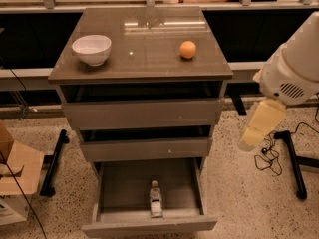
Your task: Pick blue plastic bottle from bottom drawer and place on counter
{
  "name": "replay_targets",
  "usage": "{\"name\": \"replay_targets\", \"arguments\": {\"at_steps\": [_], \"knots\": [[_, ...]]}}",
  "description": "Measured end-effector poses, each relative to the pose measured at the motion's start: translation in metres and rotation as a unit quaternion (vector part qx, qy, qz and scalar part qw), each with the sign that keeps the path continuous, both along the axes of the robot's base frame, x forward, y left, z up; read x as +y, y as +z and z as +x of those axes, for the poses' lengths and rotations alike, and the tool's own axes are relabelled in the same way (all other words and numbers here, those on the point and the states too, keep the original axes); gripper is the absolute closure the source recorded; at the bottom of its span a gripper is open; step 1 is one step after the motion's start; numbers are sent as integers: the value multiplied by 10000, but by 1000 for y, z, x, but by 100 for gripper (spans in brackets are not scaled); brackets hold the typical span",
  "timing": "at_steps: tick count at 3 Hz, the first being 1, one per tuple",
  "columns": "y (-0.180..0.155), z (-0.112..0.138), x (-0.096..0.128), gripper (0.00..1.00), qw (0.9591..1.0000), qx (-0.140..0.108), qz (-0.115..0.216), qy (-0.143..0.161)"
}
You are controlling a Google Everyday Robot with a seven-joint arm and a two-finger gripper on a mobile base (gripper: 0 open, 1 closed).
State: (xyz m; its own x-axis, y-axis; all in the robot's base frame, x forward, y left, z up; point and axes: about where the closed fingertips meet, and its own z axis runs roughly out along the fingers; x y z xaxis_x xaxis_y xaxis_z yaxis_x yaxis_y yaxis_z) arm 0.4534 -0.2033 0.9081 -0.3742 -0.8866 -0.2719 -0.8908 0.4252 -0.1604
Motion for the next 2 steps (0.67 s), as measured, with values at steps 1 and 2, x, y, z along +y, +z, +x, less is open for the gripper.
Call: {"name": "replay_targets", "arguments": {"at_steps": [1,2], "knots": [[-7,1,1,0,9999,34,31,-102],[-13,2,4,0,9997,32,-122,-201]]}}
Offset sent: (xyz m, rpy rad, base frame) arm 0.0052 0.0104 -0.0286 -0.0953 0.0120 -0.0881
